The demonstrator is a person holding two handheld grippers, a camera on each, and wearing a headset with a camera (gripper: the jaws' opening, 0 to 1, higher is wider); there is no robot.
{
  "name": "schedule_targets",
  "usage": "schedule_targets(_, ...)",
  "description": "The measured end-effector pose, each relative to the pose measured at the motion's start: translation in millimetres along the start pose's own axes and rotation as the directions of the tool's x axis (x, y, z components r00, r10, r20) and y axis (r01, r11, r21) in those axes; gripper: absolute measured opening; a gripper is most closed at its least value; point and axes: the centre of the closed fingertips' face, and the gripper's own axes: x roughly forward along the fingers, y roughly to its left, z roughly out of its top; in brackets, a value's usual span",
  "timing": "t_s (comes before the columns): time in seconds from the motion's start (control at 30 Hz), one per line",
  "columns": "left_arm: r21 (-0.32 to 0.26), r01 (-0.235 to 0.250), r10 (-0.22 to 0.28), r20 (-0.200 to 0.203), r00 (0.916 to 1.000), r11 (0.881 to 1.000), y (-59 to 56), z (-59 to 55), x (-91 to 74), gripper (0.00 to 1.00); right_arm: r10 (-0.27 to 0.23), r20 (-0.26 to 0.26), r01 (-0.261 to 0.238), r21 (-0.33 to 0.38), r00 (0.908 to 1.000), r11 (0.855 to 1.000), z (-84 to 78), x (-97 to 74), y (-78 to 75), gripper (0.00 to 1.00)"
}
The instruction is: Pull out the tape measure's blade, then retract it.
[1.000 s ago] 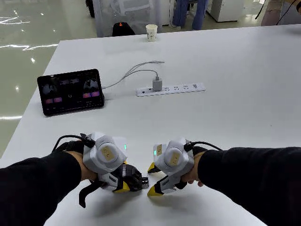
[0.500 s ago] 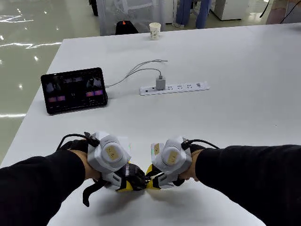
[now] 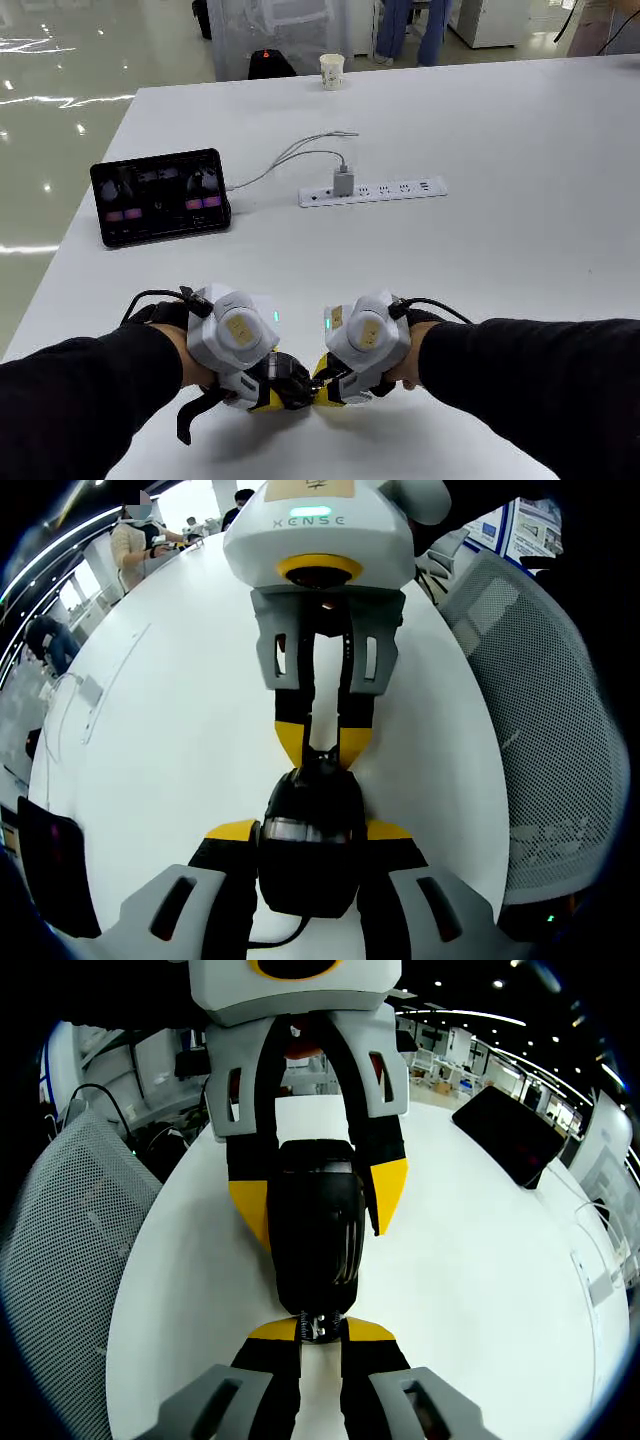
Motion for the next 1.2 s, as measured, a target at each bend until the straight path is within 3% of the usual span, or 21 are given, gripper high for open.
schedule_targets(1.2, 0.009, 0.003, -0.003, 0.002, 1.0000, 1.000, -0.6, -1.1, -1.0, 0.32, 0.003, -0.022, -0.003, 0.017, 0.9998, 1.000, -20.1, -16.6, -0.9, 0.11)
